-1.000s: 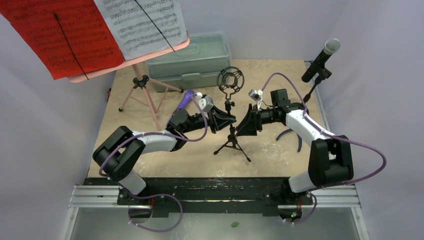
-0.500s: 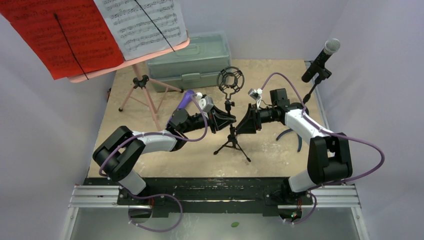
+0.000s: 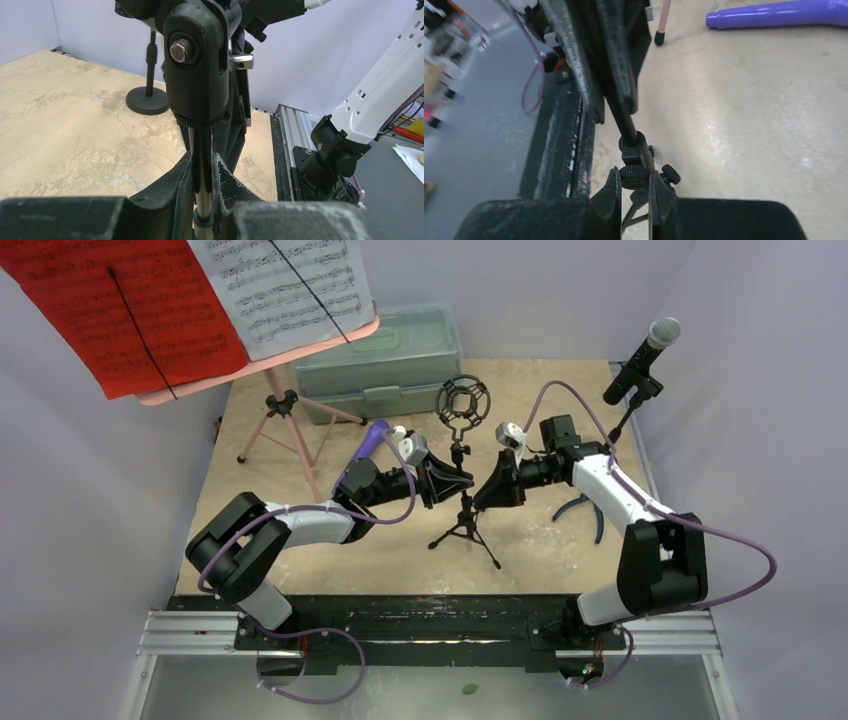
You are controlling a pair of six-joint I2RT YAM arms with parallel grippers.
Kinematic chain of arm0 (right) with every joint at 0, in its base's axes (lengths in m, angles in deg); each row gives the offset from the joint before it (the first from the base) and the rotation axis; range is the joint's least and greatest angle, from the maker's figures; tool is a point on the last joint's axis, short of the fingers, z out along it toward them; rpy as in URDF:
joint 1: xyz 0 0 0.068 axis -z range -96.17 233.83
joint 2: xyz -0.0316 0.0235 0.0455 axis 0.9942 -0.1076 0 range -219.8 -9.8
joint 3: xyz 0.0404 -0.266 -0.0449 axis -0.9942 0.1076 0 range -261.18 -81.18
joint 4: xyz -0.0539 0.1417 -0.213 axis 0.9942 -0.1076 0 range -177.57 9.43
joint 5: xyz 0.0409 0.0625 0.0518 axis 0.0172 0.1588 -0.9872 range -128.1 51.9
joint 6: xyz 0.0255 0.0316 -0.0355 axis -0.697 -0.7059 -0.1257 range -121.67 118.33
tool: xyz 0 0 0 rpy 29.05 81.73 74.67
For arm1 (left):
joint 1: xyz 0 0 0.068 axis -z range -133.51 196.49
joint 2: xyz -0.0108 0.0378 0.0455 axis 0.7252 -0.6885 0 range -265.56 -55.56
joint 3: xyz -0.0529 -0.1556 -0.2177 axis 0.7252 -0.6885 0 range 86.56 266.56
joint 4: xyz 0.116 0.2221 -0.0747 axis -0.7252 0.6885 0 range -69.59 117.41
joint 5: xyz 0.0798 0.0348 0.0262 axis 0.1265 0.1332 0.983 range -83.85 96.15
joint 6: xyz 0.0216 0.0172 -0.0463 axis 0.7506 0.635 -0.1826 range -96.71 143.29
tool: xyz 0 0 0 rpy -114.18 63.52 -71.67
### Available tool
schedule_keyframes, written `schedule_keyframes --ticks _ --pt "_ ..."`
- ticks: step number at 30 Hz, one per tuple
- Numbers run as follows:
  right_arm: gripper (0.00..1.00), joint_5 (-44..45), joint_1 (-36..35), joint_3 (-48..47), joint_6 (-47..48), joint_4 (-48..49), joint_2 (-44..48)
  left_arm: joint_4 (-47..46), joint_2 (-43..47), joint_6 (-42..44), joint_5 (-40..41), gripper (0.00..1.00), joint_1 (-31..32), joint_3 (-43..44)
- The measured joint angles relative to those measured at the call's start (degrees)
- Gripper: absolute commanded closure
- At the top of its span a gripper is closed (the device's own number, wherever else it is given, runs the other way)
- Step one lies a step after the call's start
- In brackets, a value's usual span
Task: Pack up the instrument practice props
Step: Unscrew the knob on the microphone stand, then close the microphone stand at the center of the board.
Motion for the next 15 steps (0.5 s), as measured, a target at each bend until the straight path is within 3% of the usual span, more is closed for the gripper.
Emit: schedule_keyframes --ticks 5,11,15 --pt "1.00 6.12 -2.97 0.44 16.31 -3.67 5.42 -0.22 -0.04 -0.11 -0.94 1.00 0.46 0.00" --pt "1.00 20.68 -9.40 6.56 22.14 4.76 17.11 -0.52 -0.33 -1.18 -1.70 1.00 0.35 0.00" --pt "0.66 23.78 -10.05 8.24 21.68 9.09 18.27 -0.61 -0.55 -1.38 -0.98 1.00 -0.04 0.00"
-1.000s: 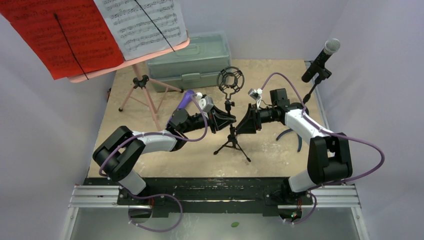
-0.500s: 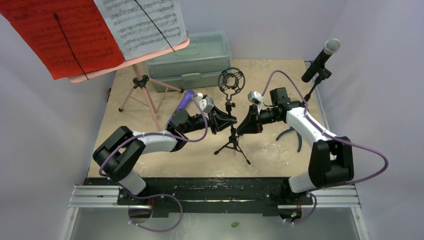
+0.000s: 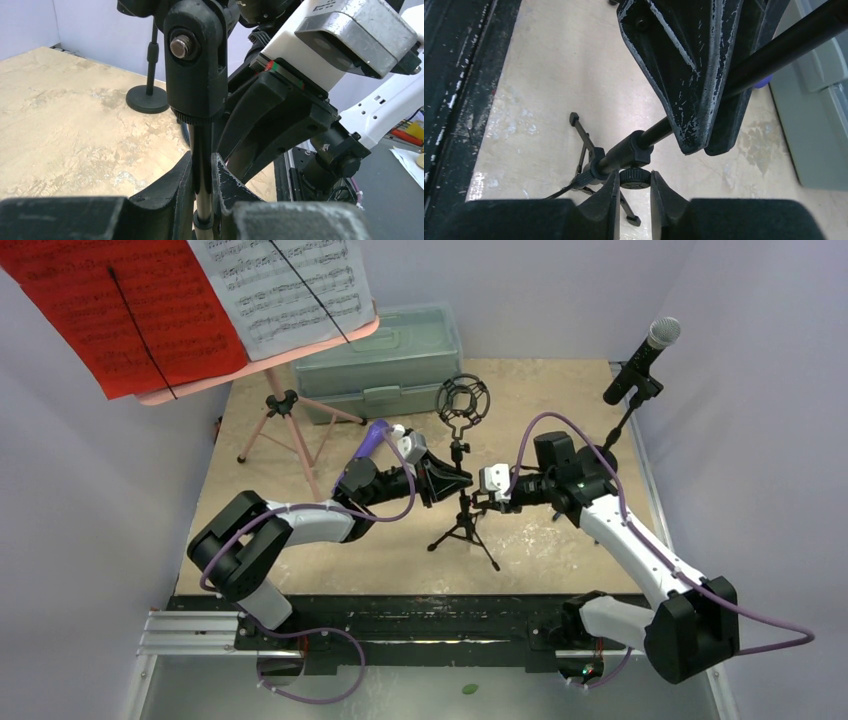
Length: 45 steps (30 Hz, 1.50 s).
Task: Pack up the instrument practice props
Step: Close the microphone stand at the center of the board.
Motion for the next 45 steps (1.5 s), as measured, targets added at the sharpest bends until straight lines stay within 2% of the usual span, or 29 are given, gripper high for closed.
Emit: schedule_keyframes --ticks 2,4,9,15,20,29,36,39,45 --pt "0.47 0.90 -0.20 0.76 -0.90 1.42 0.66 -0.31 -0.20 -0.02 0.28 1.00 -0.04 0.00" --pt "0.32 2.45 -0.20 1.18 -2.27 2.05 0.85 -0.44 -0.33 0.00 0.13 1.00 0.02 0.00" --pt "0.19 2.43 2.97 1.05 -3.87 0.04 0.87 1.20 -0.33 1.73 -0.24 1.00 0.50 0.35" --pt "0.18 -2.84 14.05 -1.07 -0.96 -8.96 2.73 9.84 1.07 8.90 -0.07 1.00 2.14 2.10" --pt "0.18 -6.29 15.89 -2.10 1.68 -13.94 3.61 16.55 2.62 16.09 1.22 1.00 4.20 3.54" --pt "0.17 -6.80 16.20 -2.10 3.63 -17.38 2.95 19.85 4.50 20.15 4.92 0.62 6.03 1.51" --pt "0.17 -6.78 16.26 -2.10 4.81 -18.47 2.95 22.16 5.88 20.06 7.45 0.39 5.97 -1.73" --pt "0.17 -6.75 16.44 -2.10 5.14 -18.80 2.95 22.51 8.20 20.17 7.89 0.35 5.97 -3.13" --pt "0.16 -6.71 16.59 -2.10 5.92 -19.28 2.64 22.62 11.58 21.73 7.85 0.35 5.97 -5.07"
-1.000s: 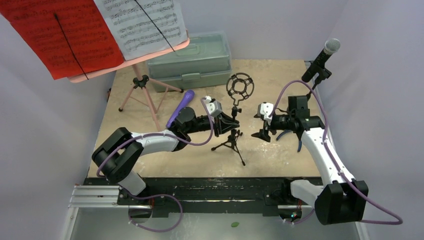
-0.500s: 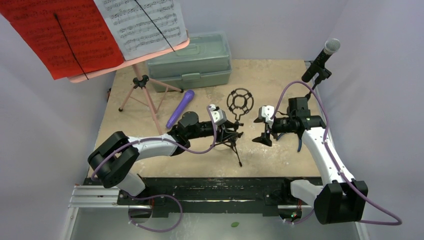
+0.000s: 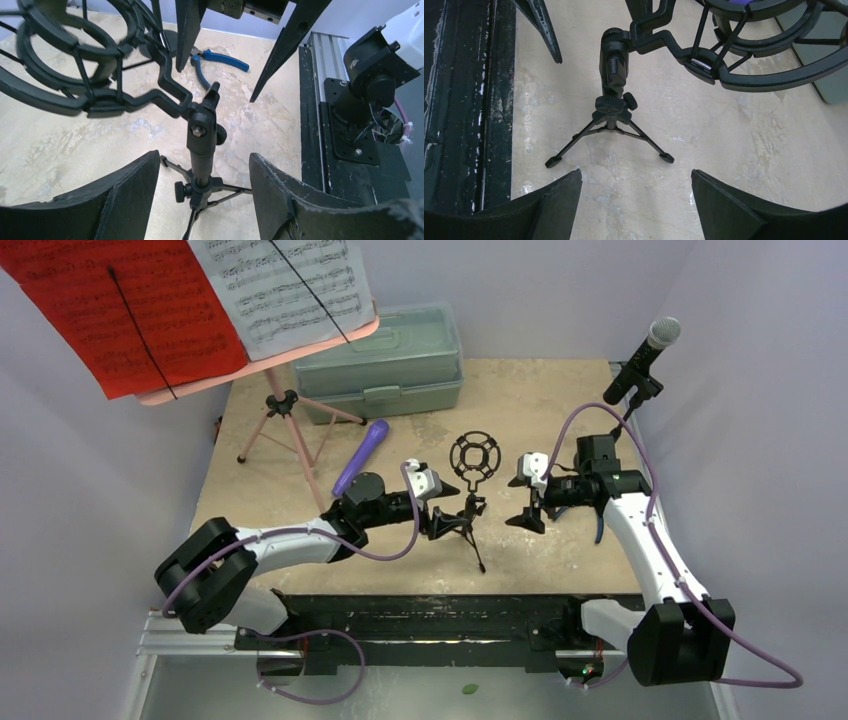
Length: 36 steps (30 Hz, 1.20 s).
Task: Pack up the instrument practice props
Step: Close the microphone stand at the center of the board, then pick up the microphone stand at the center of the board.
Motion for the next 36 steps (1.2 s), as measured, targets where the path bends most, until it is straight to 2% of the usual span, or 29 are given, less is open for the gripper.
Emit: schedule_keyframes --ticks 8,15,21,28,36 --pt "0.16 -0.07 0.00 0.00 1.73 -1.70 -1.88 -2.16 -4.37 0.02 -1.14 0.35 0.00 -0.63" --pt "0.16 -0.07 0.00 0.00 2.80 -2.60 -2.75 -5.49 -9.25 -0.66 -2.14 0.43 0.00 0.15" --pt "0.16 -0.09 0.00 0.00 3.74 -3.17 -3.02 -8.35 -11.21 -2.40 -2.75 0.56 0.00 1.40" --pt "0.16 -0.09 0.00 0.00 4.68 -4.31 -3.85 -10.29 -12.52 -4.39 -3.23 0.99 0.00 2.23" --pt "0.16 -0.07 0.00 -0.09 5.16 -5.44 -3.85 -8.26 -12.68 -3.98 -2.16 1.00 -0.04 4.07"
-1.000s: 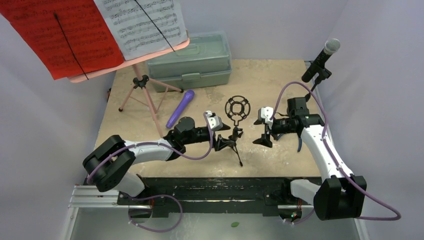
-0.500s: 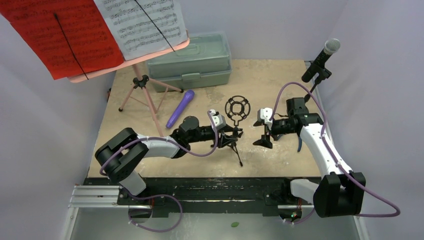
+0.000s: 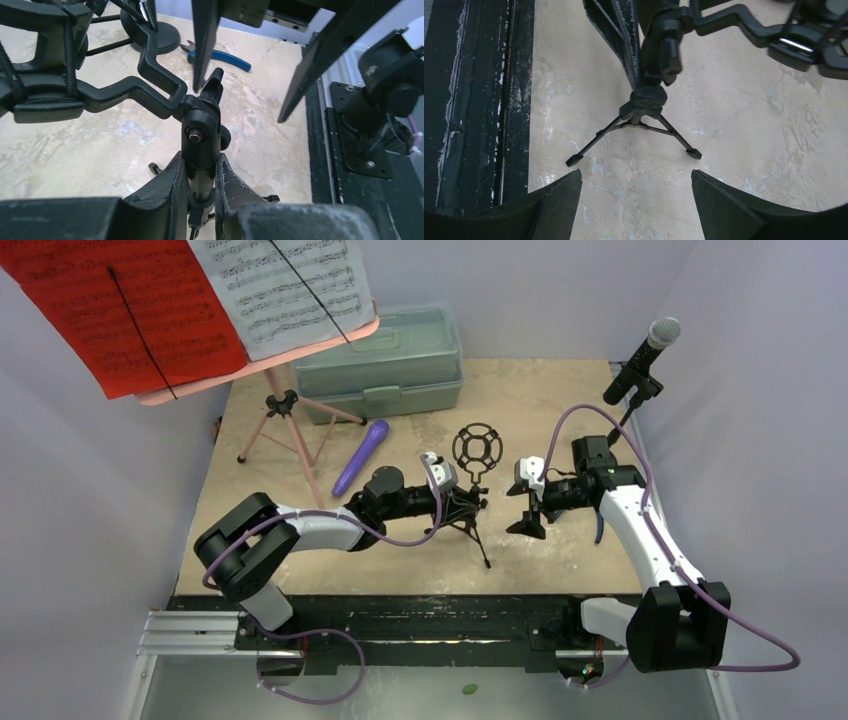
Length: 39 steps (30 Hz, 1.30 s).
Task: Pack up the instrument practice props
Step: Pick up the microphone stand at the center of the board, then place the microphone stand at the center of the board.
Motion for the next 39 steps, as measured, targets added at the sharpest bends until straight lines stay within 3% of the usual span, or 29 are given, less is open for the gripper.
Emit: schedule_keyframes --ticks 10,22,39 --pt "0.16 5.16 0.02 -2.91 -15.15 8.09 2.40 8.02 -6.25 3.54 8.26 1.00 -1.22 15.04" --pt "0.17 17.38 0.02 -4.52 -31.89 18.16 3.17 6.67 -28.55 2.29 15.12 1.00 -6.12 39.60" --pt "0.17 22.21 -0.98 -4.57 -38.10 21.99 3.17 11.39 -54.55 8.28 27.45 1.00 -7.52 78.23"
